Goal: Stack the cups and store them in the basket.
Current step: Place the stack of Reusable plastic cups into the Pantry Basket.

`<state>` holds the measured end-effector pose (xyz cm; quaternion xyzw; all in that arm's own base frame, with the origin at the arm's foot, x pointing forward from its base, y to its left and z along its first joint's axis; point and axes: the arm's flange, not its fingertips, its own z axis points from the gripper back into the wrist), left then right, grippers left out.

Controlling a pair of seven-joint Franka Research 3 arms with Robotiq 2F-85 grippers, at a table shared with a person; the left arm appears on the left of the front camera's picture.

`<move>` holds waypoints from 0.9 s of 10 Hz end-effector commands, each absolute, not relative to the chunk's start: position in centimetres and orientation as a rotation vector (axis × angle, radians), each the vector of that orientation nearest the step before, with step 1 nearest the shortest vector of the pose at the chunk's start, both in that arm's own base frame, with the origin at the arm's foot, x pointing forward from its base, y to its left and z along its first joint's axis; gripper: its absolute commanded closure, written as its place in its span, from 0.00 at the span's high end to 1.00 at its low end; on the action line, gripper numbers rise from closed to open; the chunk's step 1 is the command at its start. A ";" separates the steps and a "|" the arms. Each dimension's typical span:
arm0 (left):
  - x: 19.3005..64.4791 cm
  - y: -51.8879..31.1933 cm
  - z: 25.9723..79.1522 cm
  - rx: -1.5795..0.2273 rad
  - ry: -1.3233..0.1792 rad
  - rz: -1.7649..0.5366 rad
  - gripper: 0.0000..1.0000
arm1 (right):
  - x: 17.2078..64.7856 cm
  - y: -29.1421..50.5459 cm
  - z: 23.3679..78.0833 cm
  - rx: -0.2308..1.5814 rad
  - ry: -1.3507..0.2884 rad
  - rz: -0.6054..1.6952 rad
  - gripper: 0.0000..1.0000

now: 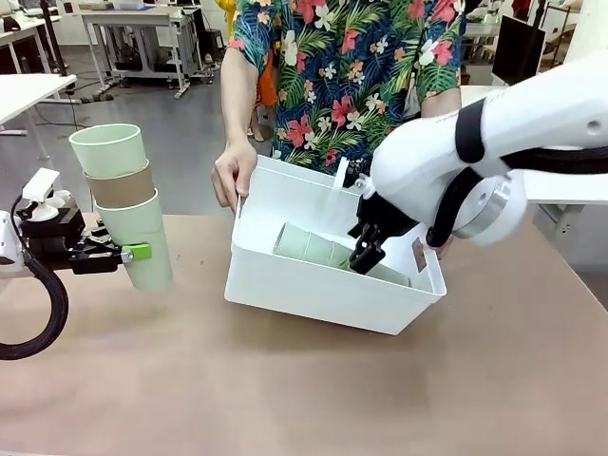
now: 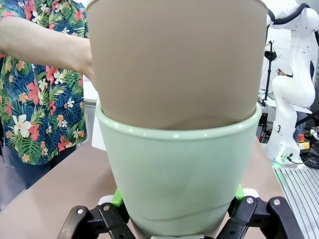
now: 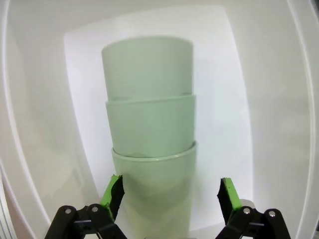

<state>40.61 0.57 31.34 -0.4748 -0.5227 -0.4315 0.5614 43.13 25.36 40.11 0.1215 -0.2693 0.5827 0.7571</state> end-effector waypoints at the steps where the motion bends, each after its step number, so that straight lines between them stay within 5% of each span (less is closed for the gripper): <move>1: 40.6 0.5 31.8 -1.119 -1.242 -1.022 0.87 | 42.6 22.4 43.6 0.365 -0.645 1.242 1.00; 9: 40.6 0.5 31.8 -1.119 -1.242 -1.022 0.87 | 37.7 -1.6 52.6 0.656 -0.984 1.080 1.00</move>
